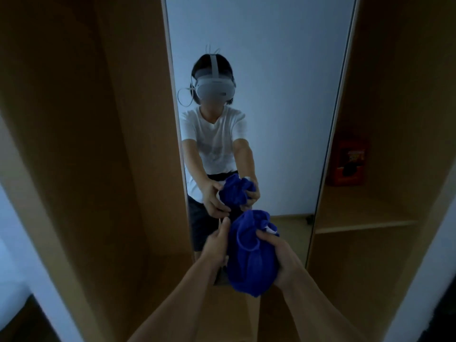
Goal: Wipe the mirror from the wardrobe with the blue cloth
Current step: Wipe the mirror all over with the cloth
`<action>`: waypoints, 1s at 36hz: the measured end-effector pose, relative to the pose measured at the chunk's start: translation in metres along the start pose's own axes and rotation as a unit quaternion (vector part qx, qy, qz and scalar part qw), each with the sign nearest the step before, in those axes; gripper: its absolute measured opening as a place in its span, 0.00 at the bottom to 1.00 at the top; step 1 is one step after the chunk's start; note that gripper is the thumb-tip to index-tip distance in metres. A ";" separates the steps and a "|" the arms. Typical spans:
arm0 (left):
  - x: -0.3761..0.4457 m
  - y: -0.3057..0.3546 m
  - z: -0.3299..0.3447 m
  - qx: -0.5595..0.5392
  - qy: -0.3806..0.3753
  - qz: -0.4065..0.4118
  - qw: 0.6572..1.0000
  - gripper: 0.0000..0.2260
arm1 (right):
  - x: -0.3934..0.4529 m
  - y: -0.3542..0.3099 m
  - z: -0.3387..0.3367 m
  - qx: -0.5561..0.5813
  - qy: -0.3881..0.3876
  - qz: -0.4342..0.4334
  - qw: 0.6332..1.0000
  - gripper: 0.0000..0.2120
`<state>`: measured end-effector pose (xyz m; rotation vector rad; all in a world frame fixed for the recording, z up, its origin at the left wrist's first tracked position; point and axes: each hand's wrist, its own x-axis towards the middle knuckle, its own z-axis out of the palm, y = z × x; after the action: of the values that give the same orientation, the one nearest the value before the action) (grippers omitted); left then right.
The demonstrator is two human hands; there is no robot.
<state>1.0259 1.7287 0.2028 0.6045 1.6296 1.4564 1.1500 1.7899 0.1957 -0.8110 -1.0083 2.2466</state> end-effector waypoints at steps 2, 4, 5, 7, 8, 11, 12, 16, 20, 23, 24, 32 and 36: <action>-0.017 0.024 0.006 -0.092 -0.084 -0.059 0.990 0.30 | -0.013 -0.019 0.018 0.020 -0.004 -0.014 1.000 0.20; -0.036 0.049 0.006 -0.097 -0.130 -0.095 0.982 0.35 | -0.026 -0.038 0.035 0.029 -0.002 -0.033 0.999 0.21; -0.046 0.062 0.006 -0.092 -0.149 -0.104 0.979 0.36 | -0.031 -0.047 0.042 0.031 0.000 -0.046 0.998 0.21; -0.061 0.091 0.006 -0.094 -0.179 -0.102 0.974 0.33 | -0.043 -0.067 0.055 0.029 -0.009 -0.071 0.997 0.22; -0.068 0.106 0.007 -0.093 -0.182 -0.096 0.974 0.31 | -0.049 -0.077 0.062 0.023 -0.014 -0.085 0.996 0.21; -0.081 0.140 0.014 -0.037 -0.149 -0.041 0.987 0.25 | -0.063 -0.112 0.081 -0.055 0.006 -0.143 0.988 0.14; -0.085 0.149 0.016 -0.024 -0.137 -0.022 0.990 0.22 | -0.067 -0.126 0.085 -0.097 0.006 -0.162 0.982 0.14; -0.099 0.184 0.016 0.068 -0.114 0.040 0.990 0.23 | -0.093 -0.182 0.093 -0.433 -0.027 -0.194 0.880 0.17; -0.108 0.223 0.014 0.189 -0.130 0.065 0.971 0.27 | -0.111 -0.221 0.110 -0.711 -0.070 -0.173 0.678 0.57; -0.114 0.249 0.015 0.255 -0.123 0.082 0.955 0.23 | -0.120 -0.228 0.122 -0.854 -0.033 -0.241 0.460 0.64; -0.117 0.256 0.015 0.272 -0.117 0.087 0.951 0.22 | -0.123 -0.228 0.125 -0.863 -0.031 -0.273 0.425 0.64; -0.136 0.299 0.013 0.289 -0.066 0.152 0.943 0.28 | -0.126 -0.222 0.143 -0.778 -0.025 -0.537 0.325 0.64; -0.147 0.316 0.006 0.265 -0.094 0.150 0.948 0.19 | -0.131 -0.233 0.154 -0.725 -0.023 -0.622 0.295 0.53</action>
<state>1.0522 1.6788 0.5467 1.3034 1.8358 1.1072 1.1824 1.7637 0.5009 -0.0862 -2.3297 -0.4788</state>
